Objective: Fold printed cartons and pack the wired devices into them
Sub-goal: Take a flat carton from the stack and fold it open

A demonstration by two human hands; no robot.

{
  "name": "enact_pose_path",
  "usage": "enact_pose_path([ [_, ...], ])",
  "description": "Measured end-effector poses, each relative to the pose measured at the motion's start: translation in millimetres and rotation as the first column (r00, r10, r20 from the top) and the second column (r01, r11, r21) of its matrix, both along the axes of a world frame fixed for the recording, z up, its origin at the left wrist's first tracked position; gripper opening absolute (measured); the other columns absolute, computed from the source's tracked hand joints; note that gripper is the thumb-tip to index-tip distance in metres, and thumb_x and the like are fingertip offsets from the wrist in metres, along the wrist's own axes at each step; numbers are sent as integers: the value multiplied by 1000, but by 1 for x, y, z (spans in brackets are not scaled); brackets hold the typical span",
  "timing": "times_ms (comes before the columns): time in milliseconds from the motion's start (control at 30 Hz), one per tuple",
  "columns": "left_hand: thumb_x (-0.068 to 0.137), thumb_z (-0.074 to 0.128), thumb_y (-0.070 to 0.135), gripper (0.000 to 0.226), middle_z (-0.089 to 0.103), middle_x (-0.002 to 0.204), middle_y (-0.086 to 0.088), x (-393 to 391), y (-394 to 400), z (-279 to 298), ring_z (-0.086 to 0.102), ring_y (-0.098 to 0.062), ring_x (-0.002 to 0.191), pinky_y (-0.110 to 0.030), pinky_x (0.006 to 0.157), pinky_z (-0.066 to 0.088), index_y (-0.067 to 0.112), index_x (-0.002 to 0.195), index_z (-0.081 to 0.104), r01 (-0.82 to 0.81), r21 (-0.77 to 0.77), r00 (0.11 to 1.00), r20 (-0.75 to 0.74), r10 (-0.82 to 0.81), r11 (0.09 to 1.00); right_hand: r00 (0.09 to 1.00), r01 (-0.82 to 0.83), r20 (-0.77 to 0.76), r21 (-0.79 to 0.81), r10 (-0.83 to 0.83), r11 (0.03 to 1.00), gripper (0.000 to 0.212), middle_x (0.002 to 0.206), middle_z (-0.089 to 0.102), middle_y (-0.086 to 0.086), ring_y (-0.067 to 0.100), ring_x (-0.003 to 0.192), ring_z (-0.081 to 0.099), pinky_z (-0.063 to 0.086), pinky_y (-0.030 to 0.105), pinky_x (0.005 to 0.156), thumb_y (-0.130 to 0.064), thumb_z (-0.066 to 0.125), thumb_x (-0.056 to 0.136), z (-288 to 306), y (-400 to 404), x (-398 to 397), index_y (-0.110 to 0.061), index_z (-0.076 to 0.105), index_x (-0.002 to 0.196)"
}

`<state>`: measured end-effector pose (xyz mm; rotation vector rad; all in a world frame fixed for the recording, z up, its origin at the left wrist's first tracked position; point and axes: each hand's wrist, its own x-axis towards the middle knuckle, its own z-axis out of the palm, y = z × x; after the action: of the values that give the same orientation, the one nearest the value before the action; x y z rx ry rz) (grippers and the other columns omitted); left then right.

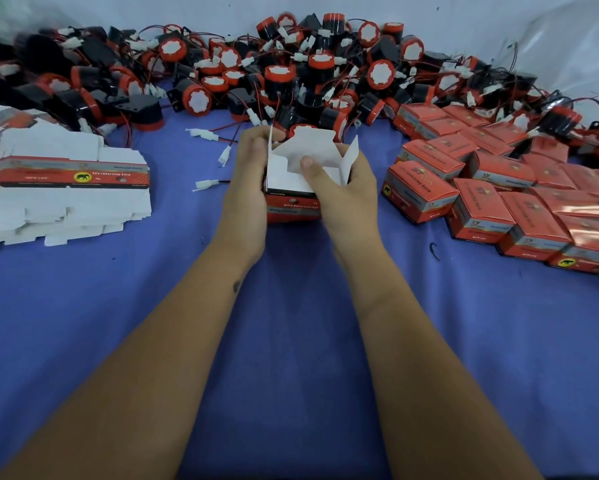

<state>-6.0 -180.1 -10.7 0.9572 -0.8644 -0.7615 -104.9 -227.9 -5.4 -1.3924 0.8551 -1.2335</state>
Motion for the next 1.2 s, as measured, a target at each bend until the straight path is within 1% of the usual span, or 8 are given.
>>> enact_pose_path([
  [67, 100, 39, 27, 22, 65, 113, 10, -1, 1, -1, 64, -9, 101, -26, 82, 53, 31, 118, 51, -48, 14, 992, 115, 46, 999, 1000, -9, -18, -12, 9, 1000, 23, 113, 67, 8, 21, 104, 64, 55, 38, 90, -12, 68, 90, 0, 1, 2, -13, 61, 111],
  [167, 100, 36, 19, 32, 62, 110, 31, -1, 2, 2, 58, 12, 104, -10, 85, 46, 26, 129, 48, -78, 5, 976, 204, 75, 997, 1000, -11, -26, -24, 10, 1000, 20, 116, 65, 10, 22, 106, 63, 53, 44, 94, -11, 63, 92, 0, 2, 5, -14, 61, 112],
  [333, 102, 35, 20, 31, 59, 117, 30, -2, 7, -1, 55, 13, 110, -10, 90, 44, 39, 120, 51, -54, -17, 972, 228, 57, 998, 997, 11, 80, 60, -16, 998, 14, 110, 70, 2, 16, 101, 66, 57, 31, 83, -21, 57, 98, 0, 3, 10, -21, 64, 110],
  [533, 102, 37, 6, 39, 56, 120, 23, 0, 3, -4, 56, 13, 105, -13, 88, 46, 37, 123, 47, -66, 20, 968, 246, 59, 998, 994, -10, 108, 87, 0, 996, 12, 101, 72, -2, 15, 94, 69, 58, 31, 78, -21, 58, 97, 1, 5, 13, -22, 66, 106],
  [600, 100, 37, 5, 39, 58, 116, 21, 0, 2, -5, 58, 12, 99, -13, 83, 48, 37, 119, 50, -112, 18, 966, 234, 105, 994, 970, -140, 222, 163, 102, 977, 28, 104, 72, 1, 13, 92, 70, 57, 27, 73, -31, 51, 101, 3, 4, 9, -14, 64, 118],
  [700, 100, 36, 5, 36, 60, 117, 12, 3, -2, -5, 59, 8, 94, -13, 76, 49, 30, 121, 52, -147, 32, 973, 185, 139, 989, 893, -317, 407, 265, 192, 911, 53, 124, 67, 6, 20, 110, 66, 56, 35, 90, -48, 31, 104, 4, 2, -1, -12, 58, 132],
  [867, 100, 38, 6, 35, 62, 114, 12, 5, -4, -4, 62, 5, 91, -16, 73, 51, 34, 111, 57, -183, 71, 976, 129, 173, 981, 853, -435, 415, 231, 316, 870, 39, 138, 57, 15, 31, 124, 57, 47, 47, 105, -20, 40, 104, 2, -2, -5, -8, 49, 141],
  [1200, 99, 40, 5, 35, 62, 117, 5, 5, -4, 1, 62, -8, 97, -18, 70, 52, 36, 104, 56, -177, 83, 980, 105, 168, 981, 870, -454, 274, 116, 411, 883, 40, 136, 56, 10, 26, 116, 59, 51, 47, 99, -3, 41, 102, -1, -4, -9, -14, 46, 140],
])
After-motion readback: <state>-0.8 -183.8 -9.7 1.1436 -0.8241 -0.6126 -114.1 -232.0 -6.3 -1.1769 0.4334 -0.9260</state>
